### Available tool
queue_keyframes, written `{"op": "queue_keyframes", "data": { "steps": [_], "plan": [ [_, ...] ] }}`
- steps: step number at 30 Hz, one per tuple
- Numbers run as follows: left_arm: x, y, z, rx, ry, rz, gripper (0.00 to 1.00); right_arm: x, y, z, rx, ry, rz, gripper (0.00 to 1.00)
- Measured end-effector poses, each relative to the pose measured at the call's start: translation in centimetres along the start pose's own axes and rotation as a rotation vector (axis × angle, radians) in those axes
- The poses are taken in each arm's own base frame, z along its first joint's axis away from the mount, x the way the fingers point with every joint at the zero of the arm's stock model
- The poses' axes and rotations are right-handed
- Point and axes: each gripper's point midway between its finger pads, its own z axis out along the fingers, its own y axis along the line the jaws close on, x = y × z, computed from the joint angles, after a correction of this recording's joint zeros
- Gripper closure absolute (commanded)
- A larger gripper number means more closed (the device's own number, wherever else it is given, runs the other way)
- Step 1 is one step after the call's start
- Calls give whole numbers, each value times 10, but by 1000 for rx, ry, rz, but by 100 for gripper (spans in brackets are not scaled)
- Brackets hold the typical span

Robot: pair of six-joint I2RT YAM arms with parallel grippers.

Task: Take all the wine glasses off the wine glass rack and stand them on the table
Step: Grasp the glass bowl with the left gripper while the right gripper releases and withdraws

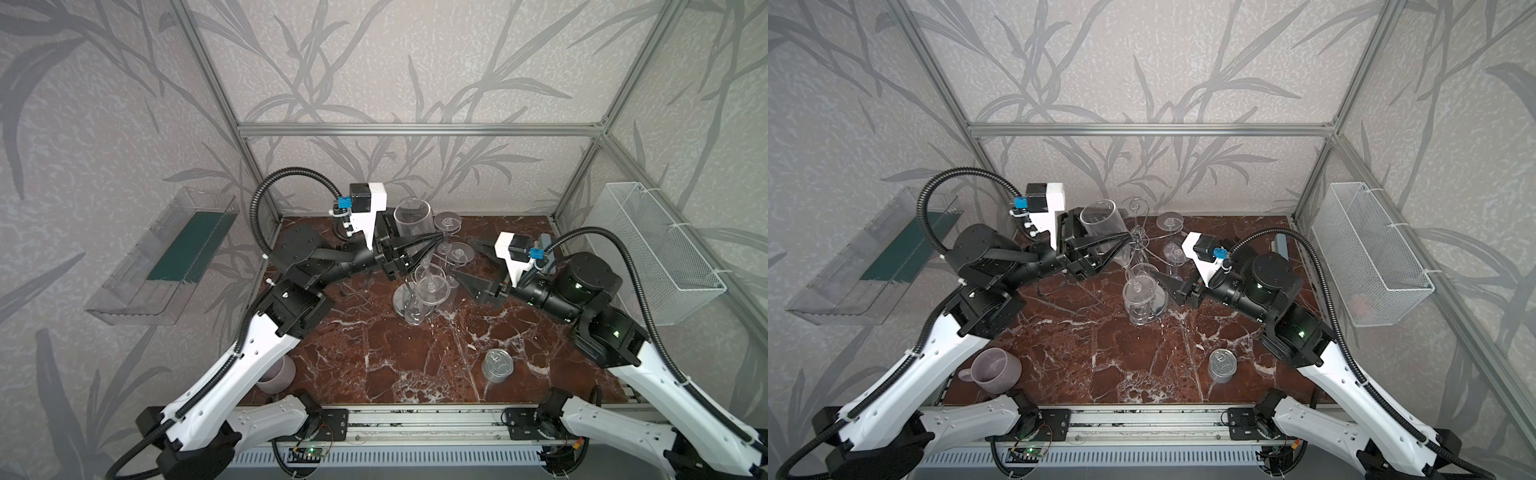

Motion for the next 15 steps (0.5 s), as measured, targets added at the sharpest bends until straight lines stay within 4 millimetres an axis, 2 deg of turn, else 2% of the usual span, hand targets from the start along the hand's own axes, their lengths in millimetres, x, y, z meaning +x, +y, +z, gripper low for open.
{"op": "queue_keyframes", "data": {
  "steps": [4,10,15],
  "plan": [
    [-13,-10,-25,-55,-1,60,56,-12,-7,-13,60,-49,-28,21],
    [-16,-9,-62,-194,35,124,56,-9,-14,-19,112,-48,-42,21],
    [9,11,-102,-396,110,166,56,2,-19,-20,142,-24,-39,22]
  ]
}}
